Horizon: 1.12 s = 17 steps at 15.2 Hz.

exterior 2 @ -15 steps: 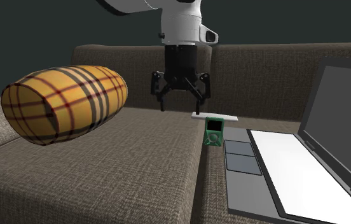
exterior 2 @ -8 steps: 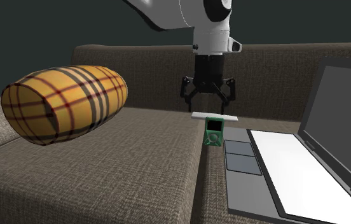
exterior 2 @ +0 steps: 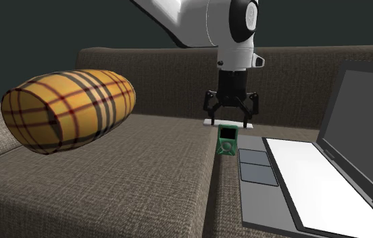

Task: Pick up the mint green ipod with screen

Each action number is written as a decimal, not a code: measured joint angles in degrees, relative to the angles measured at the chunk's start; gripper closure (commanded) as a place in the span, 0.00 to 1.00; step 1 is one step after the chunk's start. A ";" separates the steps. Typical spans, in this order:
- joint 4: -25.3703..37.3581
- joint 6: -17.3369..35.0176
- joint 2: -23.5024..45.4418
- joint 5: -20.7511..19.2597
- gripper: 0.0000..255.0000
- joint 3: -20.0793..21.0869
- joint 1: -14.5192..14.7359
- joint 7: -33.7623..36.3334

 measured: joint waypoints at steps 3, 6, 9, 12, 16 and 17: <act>-2.07 2.20 0.15 0.01 0.00 0.01 0.01 0.05; -2.53 2.64 0.07 0.00 1.00 -0.01 0.00 0.03; -2.55 2.71 0.06 0.01 1.00 -0.01 0.00 0.02; -2.56 2.74 0.05 0.01 1.00 -0.01 0.00 0.03; -1.73 1.76 -0.01 -0.02 1.00 -0.04 -0.03 -0.04; -1.20 1.10 -0.14 -0.02 1.00 0.02 0.01 0.05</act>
